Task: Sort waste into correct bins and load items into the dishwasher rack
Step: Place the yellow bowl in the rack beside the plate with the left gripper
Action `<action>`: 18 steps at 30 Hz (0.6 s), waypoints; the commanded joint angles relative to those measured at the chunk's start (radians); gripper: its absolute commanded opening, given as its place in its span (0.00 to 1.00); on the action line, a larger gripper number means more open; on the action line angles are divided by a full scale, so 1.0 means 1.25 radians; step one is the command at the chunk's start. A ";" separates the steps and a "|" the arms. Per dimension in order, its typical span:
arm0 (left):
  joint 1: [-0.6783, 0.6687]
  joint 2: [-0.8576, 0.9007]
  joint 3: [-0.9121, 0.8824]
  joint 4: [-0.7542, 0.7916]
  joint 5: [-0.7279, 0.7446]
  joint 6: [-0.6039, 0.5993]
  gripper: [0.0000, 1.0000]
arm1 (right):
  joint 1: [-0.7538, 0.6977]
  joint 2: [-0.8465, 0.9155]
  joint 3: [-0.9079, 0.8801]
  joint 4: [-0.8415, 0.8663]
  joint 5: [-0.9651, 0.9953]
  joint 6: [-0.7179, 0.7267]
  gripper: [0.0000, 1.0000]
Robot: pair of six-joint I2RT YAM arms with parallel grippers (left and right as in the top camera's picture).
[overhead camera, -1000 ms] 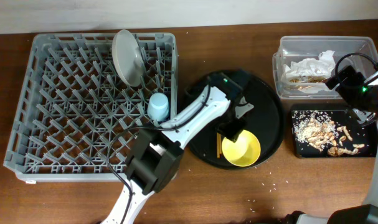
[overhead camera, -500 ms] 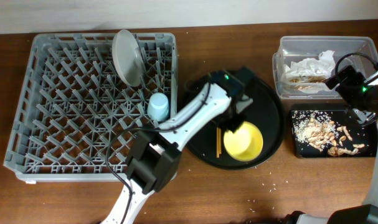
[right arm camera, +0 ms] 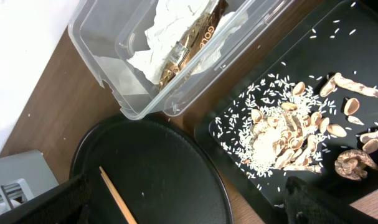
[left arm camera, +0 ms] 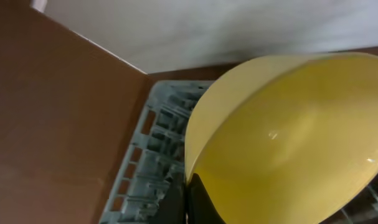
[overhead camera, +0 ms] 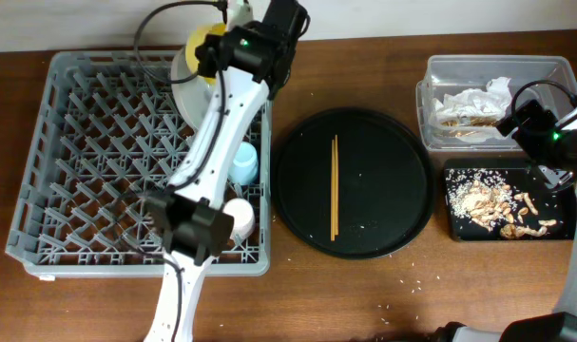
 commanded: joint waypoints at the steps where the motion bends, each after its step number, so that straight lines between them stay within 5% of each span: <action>1: -0.004 0.095 0.006 0.012 -0.128 -0.028 0.01 | -0.003 0.000 0.017 0.000 -0.004 -0.002 0.98; 15: -0.101 0.153 0.006 -0.074 -0.074 -0.027 0.01 | -0.003 0.000 0.017 0.000 -0.004 -0.002 0.98; 16: -0.104 0.153 0.006 -0.076 -0.055 -0.027 0.06 | -0.003 0.000 0.017 0.000 -0.004 -0.002 0.98; 18: -0.104 0.153 0.006 -0.076 -0.042 -0.024 0.32 | -0.003 0.000 0.017 0.000 -0.004 -0.002 0.99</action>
